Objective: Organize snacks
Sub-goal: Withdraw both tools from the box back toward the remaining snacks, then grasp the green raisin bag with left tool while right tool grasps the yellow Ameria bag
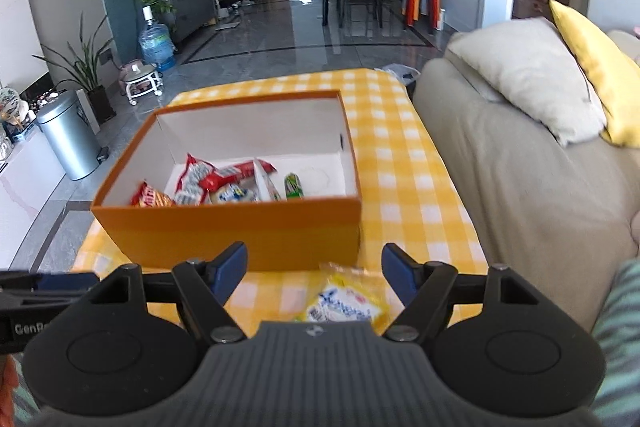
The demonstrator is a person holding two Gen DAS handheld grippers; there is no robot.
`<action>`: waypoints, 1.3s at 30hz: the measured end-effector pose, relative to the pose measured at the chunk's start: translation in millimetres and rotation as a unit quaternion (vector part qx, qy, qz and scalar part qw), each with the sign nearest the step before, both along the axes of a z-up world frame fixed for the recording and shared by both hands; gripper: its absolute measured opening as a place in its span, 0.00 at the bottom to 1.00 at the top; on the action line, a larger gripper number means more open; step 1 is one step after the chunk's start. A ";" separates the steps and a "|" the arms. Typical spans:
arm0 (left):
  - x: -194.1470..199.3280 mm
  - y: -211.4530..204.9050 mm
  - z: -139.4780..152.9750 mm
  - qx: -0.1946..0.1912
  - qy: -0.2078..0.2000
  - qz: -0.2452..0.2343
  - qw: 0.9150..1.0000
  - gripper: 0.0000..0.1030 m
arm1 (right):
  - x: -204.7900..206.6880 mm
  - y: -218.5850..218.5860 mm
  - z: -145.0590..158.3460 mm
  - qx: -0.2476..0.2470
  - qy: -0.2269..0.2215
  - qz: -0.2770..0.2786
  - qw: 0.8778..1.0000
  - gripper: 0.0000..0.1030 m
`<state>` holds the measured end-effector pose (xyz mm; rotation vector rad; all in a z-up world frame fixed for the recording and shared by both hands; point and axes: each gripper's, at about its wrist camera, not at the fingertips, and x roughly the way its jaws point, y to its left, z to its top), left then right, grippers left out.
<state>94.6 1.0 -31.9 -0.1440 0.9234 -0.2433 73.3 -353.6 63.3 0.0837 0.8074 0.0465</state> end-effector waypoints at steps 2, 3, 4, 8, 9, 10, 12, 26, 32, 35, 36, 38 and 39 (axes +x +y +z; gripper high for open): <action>-5.9 0.8 -3.8 0.002 0.007 0.001 1.000 0.72 | -5.6 -1.7 -5.2 -0.001 0.002 -0.006 1.000 0.70; -8.2 1.8 -6.0 0.001 0.011 0.002 1.000 0.72 | -9.2 -3.1 -7.9 0.000 0.004 -0.008 1.000 0.70; -11.9 1.4 -7.9 0.000 0.013 0.003 1.000 0.72 | -12.6 -3.9 -11.0 0.001 0.006 -0.009 1.000 0.70; -22.8 -1.5 -17.3 -0.001 0.030 -0.003 1.000 0.72 | -26.0 -7.9 -21.4 -0.007 0.011 -0.011 1.000 0.70; -25.1 -3.4 -19.6 0.000 0.037 -0.009 0.999 0.72 | -29.3 -8.4 -24.2 -0.010 0.013 -0.008 1.000 0.70; -27.4 -6.0 -22.8 0.002 0.044 -0.014 0.999 0.72 | -32.5 -8.7 -26.9 -0.013 0.016 -0.004 1.000 0.70; -29.7 -11.0 -30.6 0.007 0.071 -0.024 0.997 0.72 | -38.1 -9.4 -32.0 -0.018 0.023 0.004 1.000 0.70; -14.9 -21.8 -62.8 0.012 0.169 -0.014 0.985 0.72 | -35.4 -0.3 -68.8 -0.021 0.070 0.059 0.996 0.69; -7.8 -23.7 -77.3 0.020 0.190 0.007 0.982 0.60 | -32.1 -0.2 -73.5 -0.021 0.078 0.058 0.995 0.69; -4.0 -23.3 -81.6 0.023 0.194 0.013 0.981 0.56 | -30.0 -0.1 -76.8 -0.020 0.084 0.059 0.995 0.69; -2.9 -22.6 -83.0 0.020 0.195 0.015 0.980 0.53 | -29.6 0.3 -78.0 -0.020 0.085 0.059 0.994 0.69; -0.9 -23.8 -83.8 0.022 0.194 0.014 0.981 0.50 | -27.5 0.3 -79.7 -0.020 0.085 0.058 0.995 0.69; -0.3 -25.0 -83.9 0.025 0.190 0.011 0.981 0.48 | -26.5 0.3 -80.6 -0.020 0.083 0.058 0.995 0.69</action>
